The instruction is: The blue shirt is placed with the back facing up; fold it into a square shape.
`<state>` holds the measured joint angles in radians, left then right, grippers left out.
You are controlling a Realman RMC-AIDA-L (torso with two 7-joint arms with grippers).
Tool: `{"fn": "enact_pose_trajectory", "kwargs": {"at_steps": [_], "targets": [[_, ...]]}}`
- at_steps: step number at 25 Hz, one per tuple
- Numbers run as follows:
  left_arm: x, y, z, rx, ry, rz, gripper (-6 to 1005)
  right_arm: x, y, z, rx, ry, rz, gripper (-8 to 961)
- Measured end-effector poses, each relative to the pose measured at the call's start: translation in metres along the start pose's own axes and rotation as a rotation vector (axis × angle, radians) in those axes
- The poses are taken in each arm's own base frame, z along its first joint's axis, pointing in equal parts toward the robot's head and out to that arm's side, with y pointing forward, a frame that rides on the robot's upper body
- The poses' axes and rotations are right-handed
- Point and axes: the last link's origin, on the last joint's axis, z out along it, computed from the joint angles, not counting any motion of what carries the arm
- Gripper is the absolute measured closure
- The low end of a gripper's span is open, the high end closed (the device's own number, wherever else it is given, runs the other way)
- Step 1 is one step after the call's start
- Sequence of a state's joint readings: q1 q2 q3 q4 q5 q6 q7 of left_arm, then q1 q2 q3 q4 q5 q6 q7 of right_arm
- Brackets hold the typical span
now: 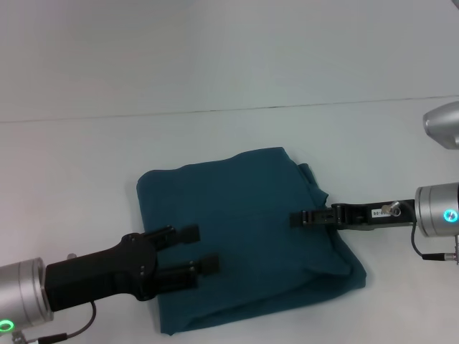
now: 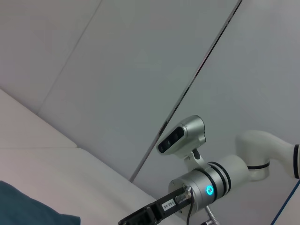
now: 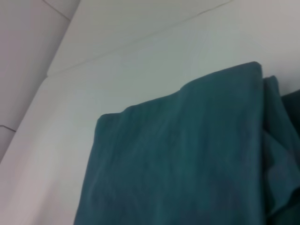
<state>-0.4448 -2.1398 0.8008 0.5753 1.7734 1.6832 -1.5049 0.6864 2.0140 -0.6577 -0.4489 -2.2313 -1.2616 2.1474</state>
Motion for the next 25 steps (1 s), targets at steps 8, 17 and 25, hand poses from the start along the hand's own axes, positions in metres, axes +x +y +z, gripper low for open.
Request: {"fn": "enact_pose_trajectory", "kwargs": {"at_steps": [8, 17, 25], "targets": [[0.001, 0.0, 0.001, -0.002, -0.001, 0.004, 112, -0.001, -0.006, -0.021, -0.014, -0.033, 0.016, 60], [0.004, -0.001, 0.005, -0.004, 0.0, 0.01, 112, -0.001, -0.004, -0.015, -0.008, -0.031, 0.012, 64], [0.004, -0.003, 0.005, 0.005, -0.002, 0.011, 111, 0.004, 0.003, 0.009, 0.014, 0.011, -0.014, 68]]}}
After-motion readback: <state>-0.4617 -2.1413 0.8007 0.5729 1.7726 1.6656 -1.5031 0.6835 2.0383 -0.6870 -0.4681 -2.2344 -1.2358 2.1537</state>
